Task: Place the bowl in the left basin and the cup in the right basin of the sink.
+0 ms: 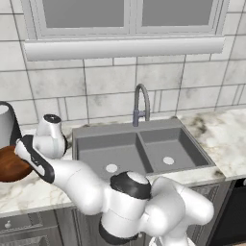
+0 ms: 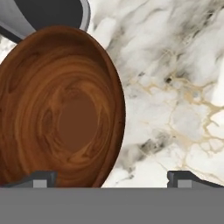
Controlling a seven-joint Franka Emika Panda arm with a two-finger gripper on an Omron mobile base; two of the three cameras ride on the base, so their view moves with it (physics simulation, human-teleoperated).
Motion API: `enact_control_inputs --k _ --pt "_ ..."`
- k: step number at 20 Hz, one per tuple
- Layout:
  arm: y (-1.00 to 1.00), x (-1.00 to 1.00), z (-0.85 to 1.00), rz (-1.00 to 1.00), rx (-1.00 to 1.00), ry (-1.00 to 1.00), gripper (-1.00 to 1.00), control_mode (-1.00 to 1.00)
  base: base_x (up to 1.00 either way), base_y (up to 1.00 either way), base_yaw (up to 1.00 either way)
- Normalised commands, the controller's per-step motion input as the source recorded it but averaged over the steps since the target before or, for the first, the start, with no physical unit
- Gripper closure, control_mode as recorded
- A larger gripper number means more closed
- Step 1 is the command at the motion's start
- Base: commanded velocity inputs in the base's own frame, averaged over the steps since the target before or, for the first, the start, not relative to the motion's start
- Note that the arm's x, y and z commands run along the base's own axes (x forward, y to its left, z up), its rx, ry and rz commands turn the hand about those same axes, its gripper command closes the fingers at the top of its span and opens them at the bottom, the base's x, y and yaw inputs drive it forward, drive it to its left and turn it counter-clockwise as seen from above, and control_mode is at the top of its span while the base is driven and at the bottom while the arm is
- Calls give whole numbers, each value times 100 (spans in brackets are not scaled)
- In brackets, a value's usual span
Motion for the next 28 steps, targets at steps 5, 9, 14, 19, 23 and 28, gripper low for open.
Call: enact_control_inputs --k 5,9,14,19,23,28 --pt "14 10 -13 0 0 0 -100 -100 0 0 0" --pt "9 5 -11 0 0 0 -100 -100 0 0 0" --pt "11 0 -18 0 0 0 -100 -100 0 0 0" --pt "12 1 -15 0 0 0 -100 -100 0 0 0" --pt "3 1 0 0 0 0 100 -100 0 0 0" --pt "0 0 0 0 0 0 100 -100 0 0 0"
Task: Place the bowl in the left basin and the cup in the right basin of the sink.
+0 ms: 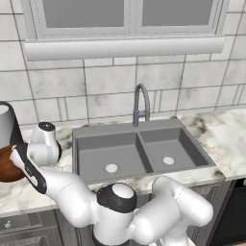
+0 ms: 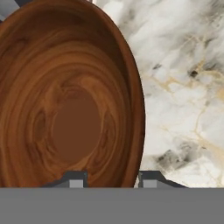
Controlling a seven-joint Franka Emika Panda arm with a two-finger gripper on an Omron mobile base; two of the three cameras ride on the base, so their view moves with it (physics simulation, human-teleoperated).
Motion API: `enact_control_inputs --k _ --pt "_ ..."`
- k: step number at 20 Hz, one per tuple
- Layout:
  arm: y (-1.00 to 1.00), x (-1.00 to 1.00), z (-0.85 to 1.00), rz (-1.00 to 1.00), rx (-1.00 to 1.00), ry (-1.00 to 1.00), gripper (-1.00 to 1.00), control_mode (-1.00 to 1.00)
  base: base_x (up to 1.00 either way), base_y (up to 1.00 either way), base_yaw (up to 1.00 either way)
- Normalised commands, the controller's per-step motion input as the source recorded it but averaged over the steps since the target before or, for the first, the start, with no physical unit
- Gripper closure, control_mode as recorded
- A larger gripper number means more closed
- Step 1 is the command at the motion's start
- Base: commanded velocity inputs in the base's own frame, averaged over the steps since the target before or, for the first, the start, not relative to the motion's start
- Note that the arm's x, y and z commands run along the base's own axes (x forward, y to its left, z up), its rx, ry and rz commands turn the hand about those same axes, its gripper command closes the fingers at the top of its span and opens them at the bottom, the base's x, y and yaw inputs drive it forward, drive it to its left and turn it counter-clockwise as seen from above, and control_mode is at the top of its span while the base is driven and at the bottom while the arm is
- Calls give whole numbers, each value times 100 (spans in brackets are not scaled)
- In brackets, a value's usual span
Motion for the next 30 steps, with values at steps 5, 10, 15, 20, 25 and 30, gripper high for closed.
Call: enact_control_inputs --k 5,10,15,20,25,30 --pt "-1 0 8 0 0 0 100 -100 0 0 0" --pt "-13 0 39 0 0 0 100 -100 0 0 0" --pt "-41 0 28 0 0 0 100 -100 0 0 0" --pt "-67 -2 12 -2 2 0 100 -100 0 0 0" --pt "-78 -5 2 -4 8 0 100 -100 0 0 0" --pt "-76 -2 0 -2 7 0 100 -100 0 0 0"
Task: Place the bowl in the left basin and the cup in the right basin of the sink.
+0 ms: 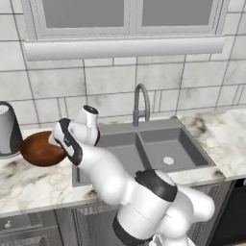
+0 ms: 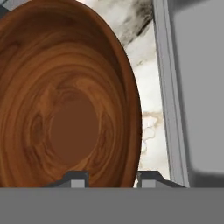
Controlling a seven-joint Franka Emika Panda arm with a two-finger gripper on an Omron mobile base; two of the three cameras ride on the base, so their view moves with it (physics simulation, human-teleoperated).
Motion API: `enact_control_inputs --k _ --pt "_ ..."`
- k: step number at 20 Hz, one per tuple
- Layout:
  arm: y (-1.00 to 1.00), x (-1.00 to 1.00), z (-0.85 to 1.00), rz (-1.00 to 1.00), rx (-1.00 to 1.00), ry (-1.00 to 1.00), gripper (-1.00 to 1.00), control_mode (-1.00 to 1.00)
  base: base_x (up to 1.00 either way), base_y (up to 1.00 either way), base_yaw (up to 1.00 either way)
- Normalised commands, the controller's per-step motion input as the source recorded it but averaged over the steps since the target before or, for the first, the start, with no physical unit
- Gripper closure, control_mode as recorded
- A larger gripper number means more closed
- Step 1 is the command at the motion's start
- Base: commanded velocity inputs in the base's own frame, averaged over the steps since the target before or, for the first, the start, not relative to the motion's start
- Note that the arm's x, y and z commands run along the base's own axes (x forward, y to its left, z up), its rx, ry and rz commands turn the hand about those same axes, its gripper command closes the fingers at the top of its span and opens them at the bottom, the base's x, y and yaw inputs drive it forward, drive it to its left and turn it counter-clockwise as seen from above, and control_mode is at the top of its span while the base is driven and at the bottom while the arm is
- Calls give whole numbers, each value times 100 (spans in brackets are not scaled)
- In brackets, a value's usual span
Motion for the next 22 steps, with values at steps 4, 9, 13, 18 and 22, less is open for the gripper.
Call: enact_control_inputs --k 4,9,13,18,22 --pt "-75 0 0 0 4 0 100 -100 0 0 0" --pt "-71 -5 0 0 3 0 100 -100 0 0 0" --pt "-64 -3 0 0 0 0 100 -100 0 0 0" --pt "-61 -8 0 0 0 0 100 -100 0 0 0" --pt "-51 -10 0 -5 0 0 100 -100 0 0 0"
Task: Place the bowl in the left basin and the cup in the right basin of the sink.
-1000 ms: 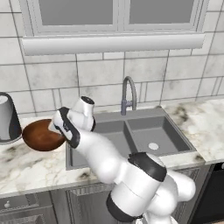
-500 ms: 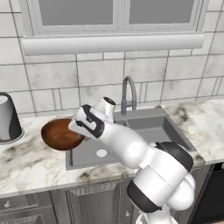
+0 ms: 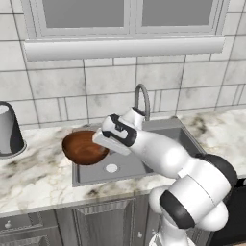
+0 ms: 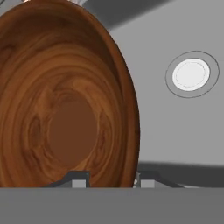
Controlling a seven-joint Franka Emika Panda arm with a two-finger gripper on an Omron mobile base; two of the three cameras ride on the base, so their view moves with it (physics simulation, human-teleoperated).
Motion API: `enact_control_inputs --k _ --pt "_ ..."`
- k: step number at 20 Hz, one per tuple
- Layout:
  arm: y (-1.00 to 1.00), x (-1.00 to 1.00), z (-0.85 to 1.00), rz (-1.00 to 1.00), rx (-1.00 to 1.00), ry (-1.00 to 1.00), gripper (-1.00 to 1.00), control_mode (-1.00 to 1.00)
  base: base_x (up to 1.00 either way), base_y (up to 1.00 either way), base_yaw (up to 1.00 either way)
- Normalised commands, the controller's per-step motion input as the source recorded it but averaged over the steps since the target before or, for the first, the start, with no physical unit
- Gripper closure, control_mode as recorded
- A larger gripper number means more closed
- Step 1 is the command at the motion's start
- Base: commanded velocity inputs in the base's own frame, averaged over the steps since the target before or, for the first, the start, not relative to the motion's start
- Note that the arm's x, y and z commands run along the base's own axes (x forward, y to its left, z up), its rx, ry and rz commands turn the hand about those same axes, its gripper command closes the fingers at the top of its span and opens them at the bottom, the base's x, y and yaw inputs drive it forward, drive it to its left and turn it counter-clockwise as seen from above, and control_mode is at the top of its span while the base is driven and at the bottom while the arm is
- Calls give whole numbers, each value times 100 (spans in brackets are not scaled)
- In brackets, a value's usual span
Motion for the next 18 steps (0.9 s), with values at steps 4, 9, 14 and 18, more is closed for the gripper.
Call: enact_control_inputs --k 4,9,14,18 --pt "-46 -2 0 -10 0 0 100 -100 0 0 0" --pt "-44 0 0 -15 0 0 100 -100 0 0 0" --pt "-30 -1 0 -16 0 3 100 -100 0 0 0" --pt "-17 0 0 -15 -2 7 100 -100 0 0 0"
